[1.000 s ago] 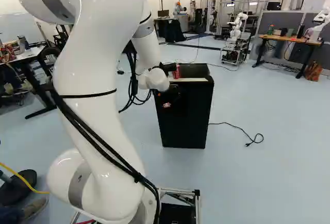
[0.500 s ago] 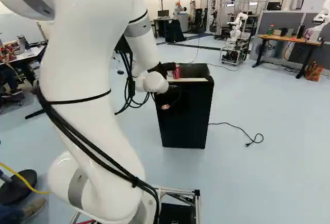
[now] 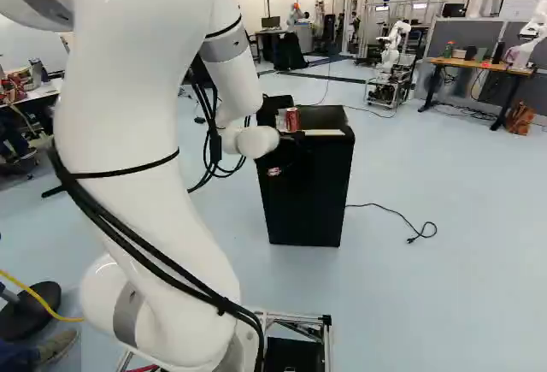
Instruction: Grab a drink from the fridge
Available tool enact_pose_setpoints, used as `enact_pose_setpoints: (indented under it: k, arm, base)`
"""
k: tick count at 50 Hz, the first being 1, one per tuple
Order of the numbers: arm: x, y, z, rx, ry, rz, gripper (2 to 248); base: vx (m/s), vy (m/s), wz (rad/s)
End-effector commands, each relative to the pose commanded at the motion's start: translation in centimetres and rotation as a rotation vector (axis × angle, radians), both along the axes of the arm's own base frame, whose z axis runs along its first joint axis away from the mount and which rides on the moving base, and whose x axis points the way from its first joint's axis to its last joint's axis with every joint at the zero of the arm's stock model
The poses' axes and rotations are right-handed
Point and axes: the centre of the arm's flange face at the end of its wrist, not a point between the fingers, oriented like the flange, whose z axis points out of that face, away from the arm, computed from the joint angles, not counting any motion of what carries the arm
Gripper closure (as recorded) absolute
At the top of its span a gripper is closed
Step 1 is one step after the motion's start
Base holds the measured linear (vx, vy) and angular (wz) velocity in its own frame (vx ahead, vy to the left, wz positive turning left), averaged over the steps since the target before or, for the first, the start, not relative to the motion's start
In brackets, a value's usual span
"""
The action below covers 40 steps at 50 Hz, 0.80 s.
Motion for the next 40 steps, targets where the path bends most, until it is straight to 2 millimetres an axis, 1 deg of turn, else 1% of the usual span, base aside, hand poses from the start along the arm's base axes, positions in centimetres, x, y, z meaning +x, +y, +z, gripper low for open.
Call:
enact_pose_setpoints:
  k: [14, 40]
  arm:
    - [1.6, -0.4, 0.5, 0.012, -0.075, -0.037, 3]
    - [6.6, -0.8, 0.5, 0.017, -0.153, -0.059, 3]
  base:
    - [0.000, 0.000, 0.000]
    - [0.000, 0.000, 0.000]
